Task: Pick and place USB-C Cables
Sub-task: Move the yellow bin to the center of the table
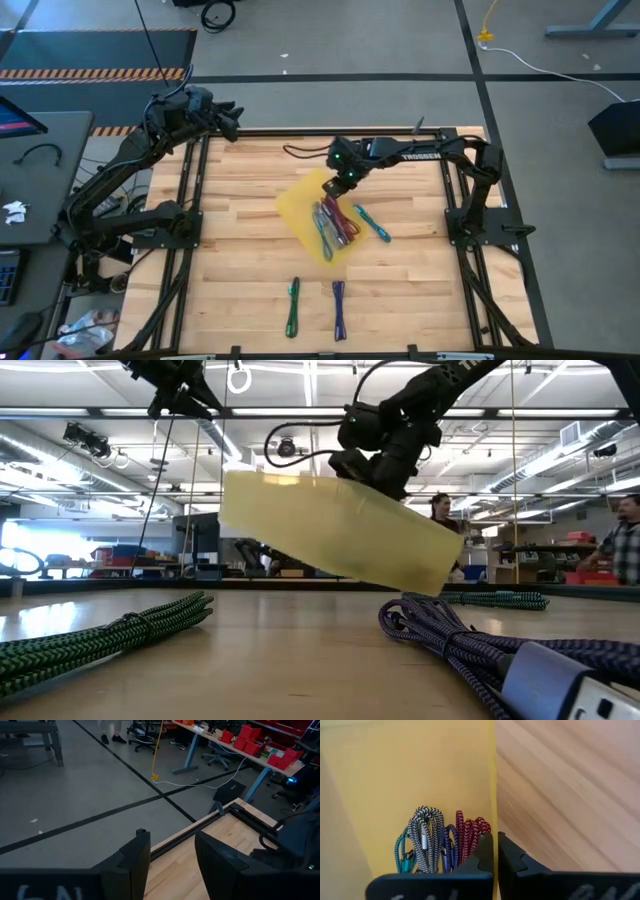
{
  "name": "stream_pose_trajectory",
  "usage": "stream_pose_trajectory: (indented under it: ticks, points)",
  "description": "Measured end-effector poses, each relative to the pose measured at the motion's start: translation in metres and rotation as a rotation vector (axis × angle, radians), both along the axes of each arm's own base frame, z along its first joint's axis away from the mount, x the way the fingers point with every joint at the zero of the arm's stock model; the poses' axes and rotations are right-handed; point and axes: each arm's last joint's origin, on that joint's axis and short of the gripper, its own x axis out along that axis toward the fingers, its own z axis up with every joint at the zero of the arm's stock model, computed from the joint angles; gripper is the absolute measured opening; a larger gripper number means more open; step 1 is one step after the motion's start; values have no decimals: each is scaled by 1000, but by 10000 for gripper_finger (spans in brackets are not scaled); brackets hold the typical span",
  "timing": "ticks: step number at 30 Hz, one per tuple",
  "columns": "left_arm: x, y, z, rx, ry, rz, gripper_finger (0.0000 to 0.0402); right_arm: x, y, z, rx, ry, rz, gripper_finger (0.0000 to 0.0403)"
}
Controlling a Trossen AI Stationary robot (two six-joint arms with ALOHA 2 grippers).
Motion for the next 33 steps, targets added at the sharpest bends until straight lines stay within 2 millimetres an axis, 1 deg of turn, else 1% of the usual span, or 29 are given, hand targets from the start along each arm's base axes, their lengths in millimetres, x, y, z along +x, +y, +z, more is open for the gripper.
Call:
stream_pose_trajectory:
  ticks: [5, 7, 9, 13, 17, 19, 22, 25, 27, 33]
  points:
    - [0, 0, 0, 0, 0, 0, 162, -1, 3, -1, 14, 32, -28, 2]
    - [0, 0, 0, 0, 0, 0, 162, 1, 6, 3, 16, 31, -19, 2]
    - [0, 0, 0, 0, 0, 0, 162, 6, 12, 15, 6, 20, 15, 2]
    - [0, 0, 0, 1, 1, 0, 162, 15, 19, 50, -54, 3, 77, 2]
    - [0, 0, 0, 1, 1, 0, 162, 15, 20, 80, -97, 12, 109, 2]
    - [0, 0, 0, 1, 1, 0, 162, 13, 21, 91, -110, 29, 130, 2]
    - [0, 0, 0, 1, 1, -1, 162, 12, 21, 100, -109, 74, 166, 2]
    - [0, 0, 0, -1, 2, -1, 162, 18, 18, 99, -108, 146, 214, 2]
    - [0, 0, 0, -1, 2, -1, 162, 27, 16, 93, -105, 198, 262, 2]
    - [-1, -1, -3, -28, 28, -2, 162, 67, 14, 70, -95, 236, 405, 2]
